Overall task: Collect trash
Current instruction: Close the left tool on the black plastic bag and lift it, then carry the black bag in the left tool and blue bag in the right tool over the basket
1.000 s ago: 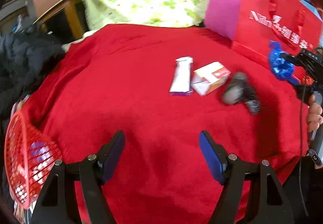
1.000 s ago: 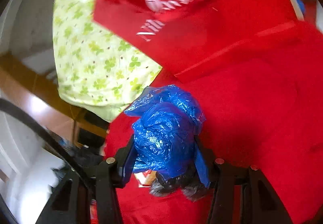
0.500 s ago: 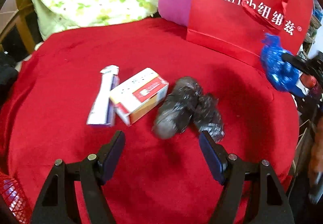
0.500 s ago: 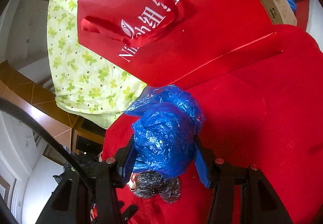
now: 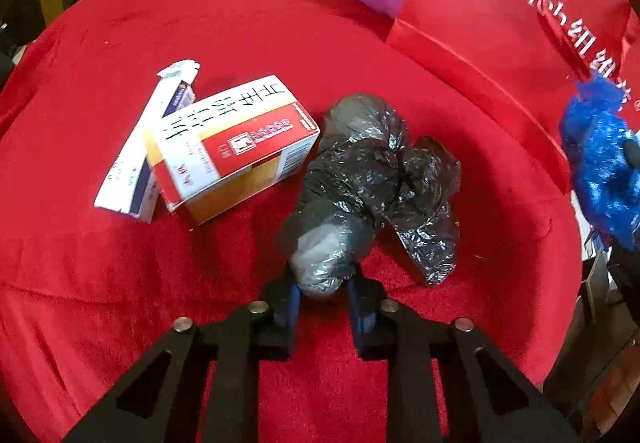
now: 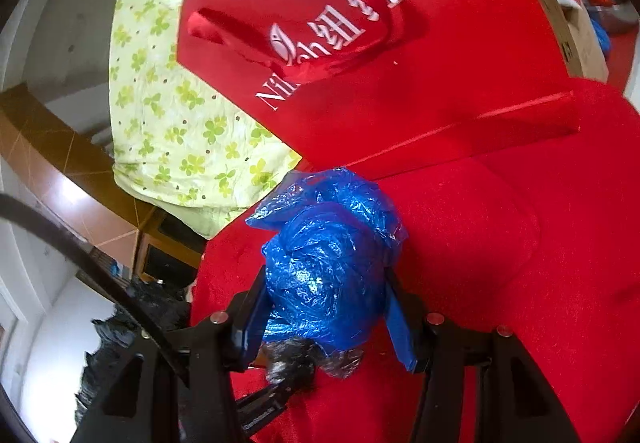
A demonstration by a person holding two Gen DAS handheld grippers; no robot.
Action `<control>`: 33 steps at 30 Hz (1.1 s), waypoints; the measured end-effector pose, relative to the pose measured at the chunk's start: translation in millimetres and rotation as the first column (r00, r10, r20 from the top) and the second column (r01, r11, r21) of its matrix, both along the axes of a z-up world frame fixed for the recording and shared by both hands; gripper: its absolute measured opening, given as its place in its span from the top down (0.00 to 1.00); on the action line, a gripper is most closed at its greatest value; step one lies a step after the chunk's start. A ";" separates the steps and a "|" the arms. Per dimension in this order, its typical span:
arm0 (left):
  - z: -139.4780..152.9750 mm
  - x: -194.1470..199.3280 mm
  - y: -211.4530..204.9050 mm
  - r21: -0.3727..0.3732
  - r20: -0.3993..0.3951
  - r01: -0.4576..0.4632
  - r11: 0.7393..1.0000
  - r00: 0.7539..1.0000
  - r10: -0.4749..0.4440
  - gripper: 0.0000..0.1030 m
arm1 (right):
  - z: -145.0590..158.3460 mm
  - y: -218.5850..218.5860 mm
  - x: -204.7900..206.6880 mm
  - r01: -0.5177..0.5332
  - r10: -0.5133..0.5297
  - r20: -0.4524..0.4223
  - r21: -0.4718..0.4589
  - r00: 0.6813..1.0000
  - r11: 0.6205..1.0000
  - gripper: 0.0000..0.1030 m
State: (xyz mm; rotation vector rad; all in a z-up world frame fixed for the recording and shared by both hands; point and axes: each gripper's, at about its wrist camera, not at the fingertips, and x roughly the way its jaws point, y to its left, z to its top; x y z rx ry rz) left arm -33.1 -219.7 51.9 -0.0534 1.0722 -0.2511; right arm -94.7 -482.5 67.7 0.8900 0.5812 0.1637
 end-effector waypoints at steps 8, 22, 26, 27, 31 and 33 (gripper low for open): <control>32.5 -49.6 24.3 -0.030 0.096 0.002 1.000 0.995 0.001 0.82 | 7.8 13.8 1.2 -0.027 0.029 0.036 -0.051 0.999 0.998 0.47; 96.5 -151.1 122.5 -0.014 0.272 -0.199 0.980 0.942 0.195 0.82 | 34.6 93.6 -3.9 -0.177 0.196 0.106 -0.163 0.975 0.971 0.47; 110.6 -177.5 158.7 -0.037 0.308 -0.251 0.967 0.918 0.250 0.82 | 43.5 136.5 -6.9 -0.236 0.264 0.126 -0.200 0.956 0.951 0.47; 112.3 -182.9 165.0 -0.040 0.316 -0.260 0.965 0.913 0.259 0.82 | 45.0 147.1 -7.7 -0.251 0.281 0.129 -0.209 0.951 0.945 0.47; 124.2 -201.2 193.5 -0.061 0.349 -0.309 0.949 0.884 0.310 0.82 | 49.3 190.0 -10.6 -0.305 0.343 0.133 -0.240 0.930 0.921 0.47; 129.8 -210.4 207.0 -0.069 0.366 -0.332 0.941 0.869 0.334 0.82 | 49.4 211.4 -11.5 -0.336 0.374 0.130 -0.241 0.918 0.910 0.47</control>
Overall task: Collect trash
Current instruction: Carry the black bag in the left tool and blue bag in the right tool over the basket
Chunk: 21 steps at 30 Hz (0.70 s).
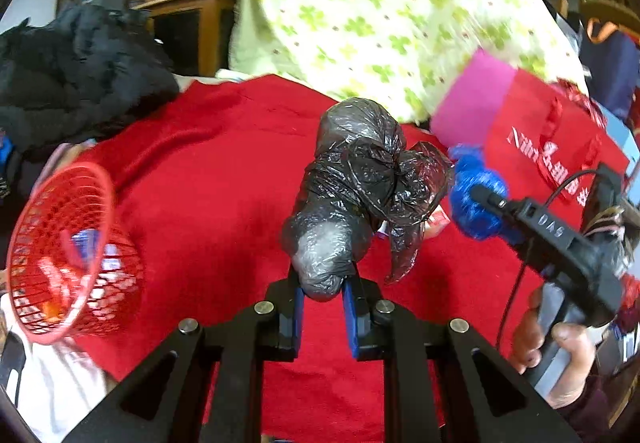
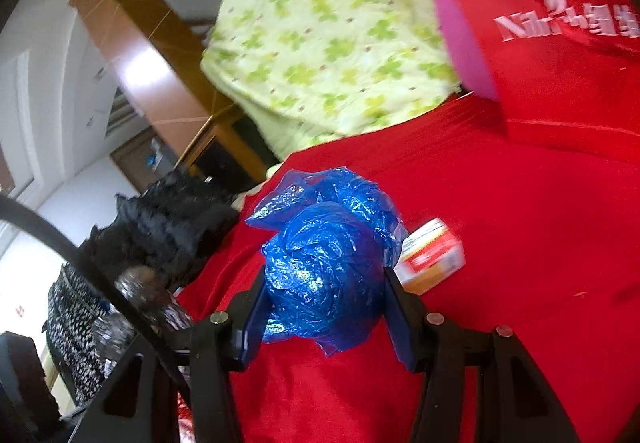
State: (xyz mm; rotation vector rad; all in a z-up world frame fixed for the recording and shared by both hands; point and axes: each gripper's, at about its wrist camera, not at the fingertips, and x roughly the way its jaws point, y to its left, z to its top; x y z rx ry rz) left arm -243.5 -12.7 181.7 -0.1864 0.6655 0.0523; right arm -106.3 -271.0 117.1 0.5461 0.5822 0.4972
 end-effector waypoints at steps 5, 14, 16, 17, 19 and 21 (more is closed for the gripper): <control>10.5 -19.9 28.9 0.003 0.048 -0.066 0.998 0.997 0.066 0.82 | -2.3 44.4 -4.5 -0.058 0.058 -0.002 -0.024 0.998 0.998 0.47; 22.8 -57.6 92.0 0.004 0.129 -0.210 0.978 0.970 0.208 0.82 | -8.0 100.2 -16.1 -0.137 0.138 0.006 -0.109 0.990 0.985 0.47; 23.7 -62.9 104.2 0.013 0.140 -0.247 0.969 0.960 0.242 0.82 | -10.0 107.6 -18.5 -0.155 0.157 0.002 -0.116 0.988 0.981 0.47; 24.3 -67.2 111.9 0.015 0.147 -0.267 0.964 0.954 0.262 0.82 | -11.6 113.2 -19.9 -0.169 0.170 -0.002 -0.119 0.985 0.978 0.47; 26.6 -74.5 121.1 0.012 0.155 -0.297 0.955 0.944 0.292 0.82 | -14.1 121.8 -23.4 -0.190 0.190 -0.006 -0.122 0.982 0.974 0.47; 26.0 -81.9 132.6 0.019 0.160 -0.329 0.944 0.933 0.322 0.82 | -15.9 127.2 -28.7 -0.210 0.211 -0.010 -0.110 0.978 0.971 0.47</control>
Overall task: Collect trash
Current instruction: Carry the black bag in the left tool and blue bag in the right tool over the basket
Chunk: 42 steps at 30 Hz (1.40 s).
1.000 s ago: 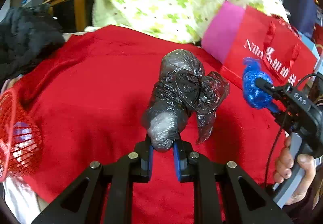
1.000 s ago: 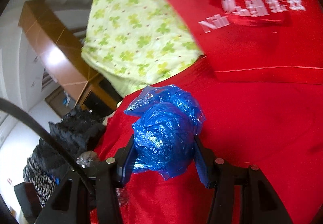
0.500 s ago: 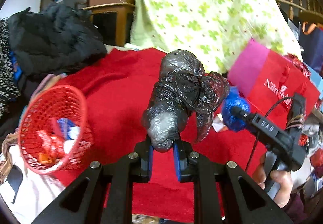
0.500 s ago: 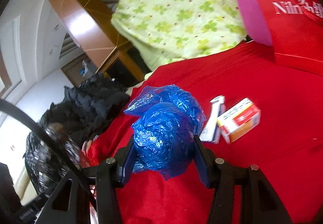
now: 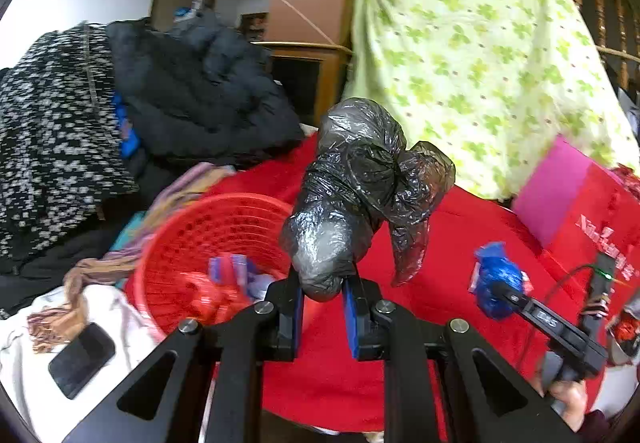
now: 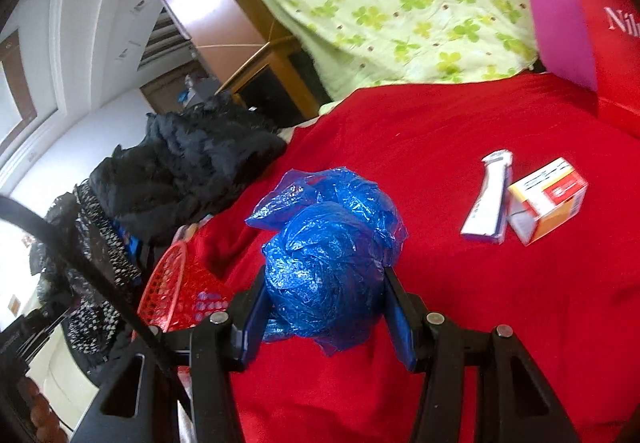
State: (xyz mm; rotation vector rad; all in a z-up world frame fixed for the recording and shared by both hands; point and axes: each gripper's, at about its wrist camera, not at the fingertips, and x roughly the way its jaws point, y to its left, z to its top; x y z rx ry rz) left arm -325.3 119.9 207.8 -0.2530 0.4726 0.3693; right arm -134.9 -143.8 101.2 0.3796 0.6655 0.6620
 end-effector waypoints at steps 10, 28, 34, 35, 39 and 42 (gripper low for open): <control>-5.0 -22.7 41.3 -0.014 0.016 -0.111 0.994 0.994 0.111 0.82 | 14.6 37.7 -21.9 -0.099 0.098 0.005 0.019 0.995 0.995 0.47; -8.5 -46.4 74.4 -0.020 0.024 -0.173 0.985 0.985 0.174 0.82 | 75.4 152.2 -75.6 -0.330 0.330 0.116 -0.016 0.937 0.944 0.47; -17.1 -47.1 81.6 -0.029 0.005 -0.178 0.984 0.984 0.178 0.82 | 75.2 168.5 -80.3 -0.345 0.347 0.112 -0.037 0.931 0.938 0.47; -17.9 -47.1 82.5 -0.030 0.003 -0.178 0.984 0.984 0.178 0.82 | 74.7 170.4 -80.3 -0.346 0.348 0.109 -0.037 0.931 0.938 0.47; -20.2 -47.7 85.2 -0.030 -0.002 -0.181 0.983 0.984 0.181 0.82 | 75.1 174.5 -77.4 -0.347 0.349 0.101 -0.036 0.932 0.937 0.47; -21.4 -48.5 86.9 -0.032 -0.003 -0.185 0.982 0.983 0.185 0.82 | 77.4 179.1 -76.0 -0.352 0.354 0.104 -0.040 0.929 0.935 0.46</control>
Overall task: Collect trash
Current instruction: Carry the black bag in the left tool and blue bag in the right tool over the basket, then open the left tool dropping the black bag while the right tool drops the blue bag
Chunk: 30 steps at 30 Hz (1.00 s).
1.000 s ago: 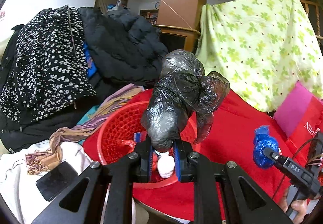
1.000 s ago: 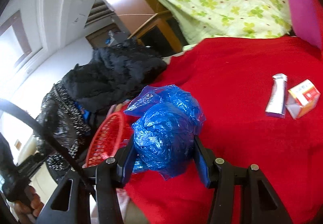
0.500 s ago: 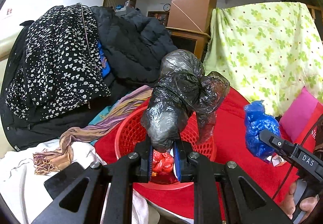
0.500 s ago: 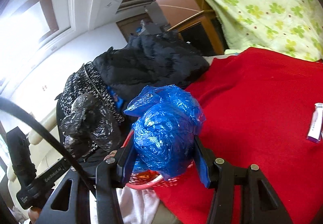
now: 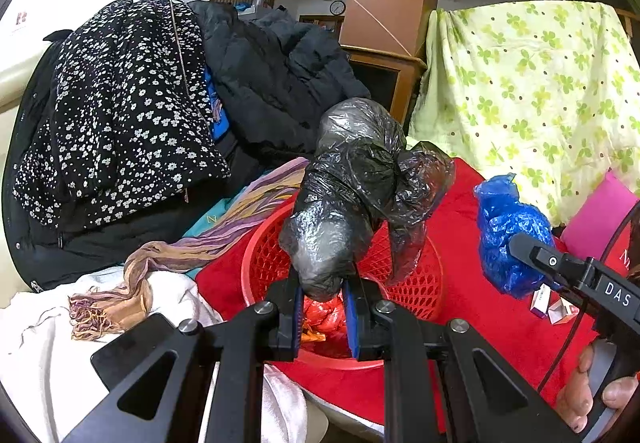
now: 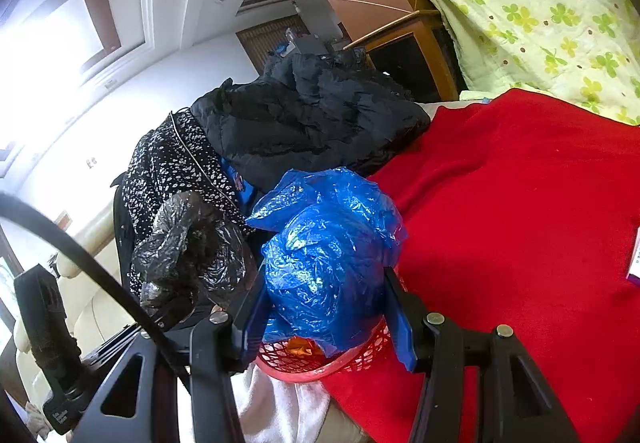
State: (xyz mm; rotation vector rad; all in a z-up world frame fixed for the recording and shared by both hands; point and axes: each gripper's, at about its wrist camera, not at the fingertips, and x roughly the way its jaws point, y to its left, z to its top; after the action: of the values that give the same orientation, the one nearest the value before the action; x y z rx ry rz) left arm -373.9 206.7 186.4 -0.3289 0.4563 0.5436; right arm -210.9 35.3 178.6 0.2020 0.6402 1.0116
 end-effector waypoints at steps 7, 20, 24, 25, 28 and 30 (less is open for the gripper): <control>-2.9 0.8 3.4 -0.004 -0.011 -0.009 1.000 1.000 0.009 0.82 | 2.6 7.6 -3.7 -0.017 0.018 0.024 -0.016 1.000 1.000 0.46; -9.2 7.4 11.5 0.008 -0.037 -0.019 1.000 0.999 0.019 0.82 | 5.5 26.9 1.2 -0.043 0.043 0.021 -0.010 0.999 0.999 0.46; -10.5 21.6 22.2 0.023 -0.051 -0.015 1.000 0.999 0.016 0.82 | 5.2 36.5 9.7 -0.040 0.040 -0.001 0.007 0.999 0.999 0.46; -10.4 25.6 26.1 0.020 -0.055 -0.012 1.000 0.998 0.013 0.82 | 5.7 39.4 11.7 -0.036 0.036 -0.004 0.010 0.999 0.999 0.46; -10.8 39.4 36.9 0.018 -0.062 0.000 1.000 0.998 0.001 0.82 | 5.2 50.1 25.7 -0.015 0.017 -0.043 0.037 0.999 0.999 0.45; -15.2 52.3 45.1 -0.006 -0.081 0.033 0.999 0.996 -0.033 0.80 | 3.1 59.0 34.9 -0.001 0.003 -0.068 0.029 0.998 1.000 0.44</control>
State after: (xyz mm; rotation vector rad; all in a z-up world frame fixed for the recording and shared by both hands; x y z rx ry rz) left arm -321.5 251.9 171.1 -0.3041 0.5404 0.5254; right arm -176.0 94.3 181.7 0.2618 0.6877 1.0201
